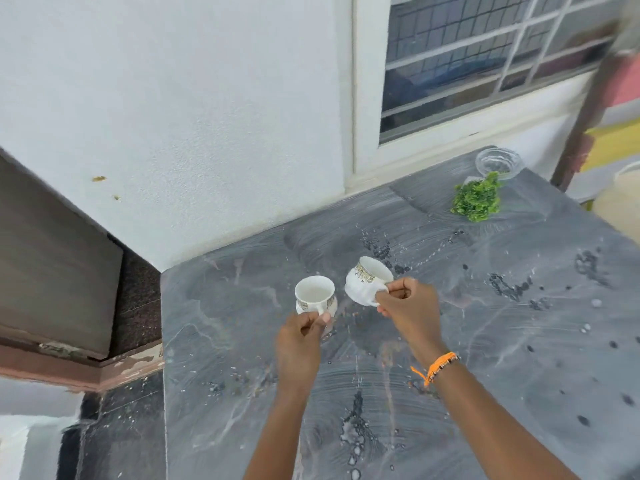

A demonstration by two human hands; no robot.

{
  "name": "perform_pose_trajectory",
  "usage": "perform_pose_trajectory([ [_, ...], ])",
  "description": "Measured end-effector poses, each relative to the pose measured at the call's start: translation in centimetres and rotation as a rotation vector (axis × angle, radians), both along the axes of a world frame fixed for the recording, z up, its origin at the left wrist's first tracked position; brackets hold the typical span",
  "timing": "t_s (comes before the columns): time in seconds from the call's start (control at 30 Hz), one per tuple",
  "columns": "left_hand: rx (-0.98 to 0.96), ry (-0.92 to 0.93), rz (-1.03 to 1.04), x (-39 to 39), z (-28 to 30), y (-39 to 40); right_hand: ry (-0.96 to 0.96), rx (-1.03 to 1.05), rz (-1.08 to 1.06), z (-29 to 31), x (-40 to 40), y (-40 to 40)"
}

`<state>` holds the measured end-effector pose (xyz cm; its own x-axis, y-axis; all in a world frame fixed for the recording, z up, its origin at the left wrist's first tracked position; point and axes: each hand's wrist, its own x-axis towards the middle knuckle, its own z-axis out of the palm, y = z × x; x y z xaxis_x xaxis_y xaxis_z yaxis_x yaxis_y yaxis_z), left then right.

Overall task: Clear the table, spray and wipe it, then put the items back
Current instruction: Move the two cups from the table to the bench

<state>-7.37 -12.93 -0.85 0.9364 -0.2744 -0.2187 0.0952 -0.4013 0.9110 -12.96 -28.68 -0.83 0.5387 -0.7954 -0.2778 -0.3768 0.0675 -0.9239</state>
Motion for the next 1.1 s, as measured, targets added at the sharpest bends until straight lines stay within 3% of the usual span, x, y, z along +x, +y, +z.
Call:
perform_pose_trajectory([
  [0.3, -0.083, -0.014, -0.306, -13.8, 2.9, -17.4, 0.009, -0.097, -0.208, 2.1, -17.6, -15.3],
  [0.73, -0.167, 0.042, -0.622, -31.7, 1.5, -42.4, 0.111, -0.279, -0.500, 2.5, -39.1, -34.8],
  [0.9, -0.027, 0.088, -0.664, -35.8, 0.0, -50.8, 0.167, -0.287, -0.538, 1.1, -43.3, -42.2],
  [1.1, 0.086, -0.011, -0.746, -38.5, -2.2, -61.0, 0.257, -0.229, -0.532, -1.8, -45.9, -51.8],
])
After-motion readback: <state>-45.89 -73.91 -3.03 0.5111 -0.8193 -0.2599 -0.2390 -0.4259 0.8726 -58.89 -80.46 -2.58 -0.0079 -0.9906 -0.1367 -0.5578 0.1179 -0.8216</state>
